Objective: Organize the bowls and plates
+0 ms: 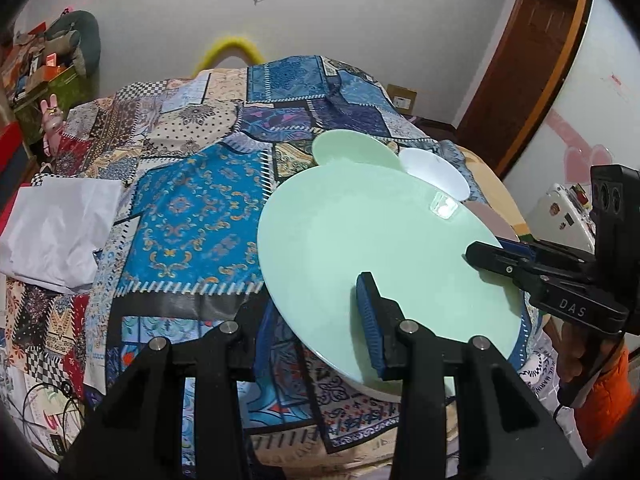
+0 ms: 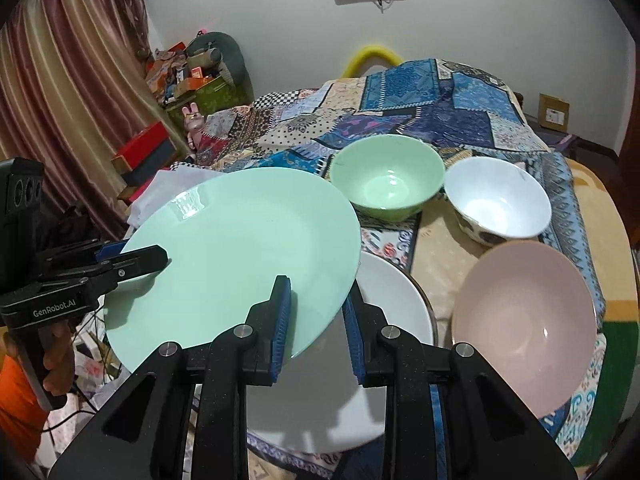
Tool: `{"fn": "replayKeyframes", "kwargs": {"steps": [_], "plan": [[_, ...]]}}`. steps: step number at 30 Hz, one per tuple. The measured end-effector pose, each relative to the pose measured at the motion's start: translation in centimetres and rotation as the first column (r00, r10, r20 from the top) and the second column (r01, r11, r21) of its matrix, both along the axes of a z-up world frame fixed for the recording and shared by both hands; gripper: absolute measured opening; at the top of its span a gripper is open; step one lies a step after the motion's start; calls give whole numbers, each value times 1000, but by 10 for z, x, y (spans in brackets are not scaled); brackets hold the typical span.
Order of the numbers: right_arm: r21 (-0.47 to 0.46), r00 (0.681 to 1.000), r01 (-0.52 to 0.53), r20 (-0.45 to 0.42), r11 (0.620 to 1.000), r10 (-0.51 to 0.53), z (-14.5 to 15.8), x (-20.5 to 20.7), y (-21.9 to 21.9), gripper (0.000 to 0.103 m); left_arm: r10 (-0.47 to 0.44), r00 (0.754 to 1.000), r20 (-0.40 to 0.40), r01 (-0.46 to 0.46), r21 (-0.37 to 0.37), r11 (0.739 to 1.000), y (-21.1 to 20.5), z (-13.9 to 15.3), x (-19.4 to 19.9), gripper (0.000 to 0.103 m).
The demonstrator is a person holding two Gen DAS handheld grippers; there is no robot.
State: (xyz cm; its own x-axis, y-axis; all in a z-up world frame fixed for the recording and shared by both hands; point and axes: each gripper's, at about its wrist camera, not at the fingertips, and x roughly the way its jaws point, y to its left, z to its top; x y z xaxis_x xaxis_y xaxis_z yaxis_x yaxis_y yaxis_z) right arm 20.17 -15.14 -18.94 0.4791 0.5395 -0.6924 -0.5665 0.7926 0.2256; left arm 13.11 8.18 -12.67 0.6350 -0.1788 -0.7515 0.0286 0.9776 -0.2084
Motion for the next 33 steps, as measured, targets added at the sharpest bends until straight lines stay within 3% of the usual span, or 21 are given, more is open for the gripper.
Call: {"fn": "replayKeyframes", "kwargs": {"steps": [18,33], "plan": [[-5,995,66,-69,998,-66,-37,-1,-31,24,-38,995,-89,33,-63,997,-26,-51,16,38],[-13,987,78,-137,997,-79,-62,0,-37,24,-54,988,-144,46,-56,997,-32,-74,25,38]]}}
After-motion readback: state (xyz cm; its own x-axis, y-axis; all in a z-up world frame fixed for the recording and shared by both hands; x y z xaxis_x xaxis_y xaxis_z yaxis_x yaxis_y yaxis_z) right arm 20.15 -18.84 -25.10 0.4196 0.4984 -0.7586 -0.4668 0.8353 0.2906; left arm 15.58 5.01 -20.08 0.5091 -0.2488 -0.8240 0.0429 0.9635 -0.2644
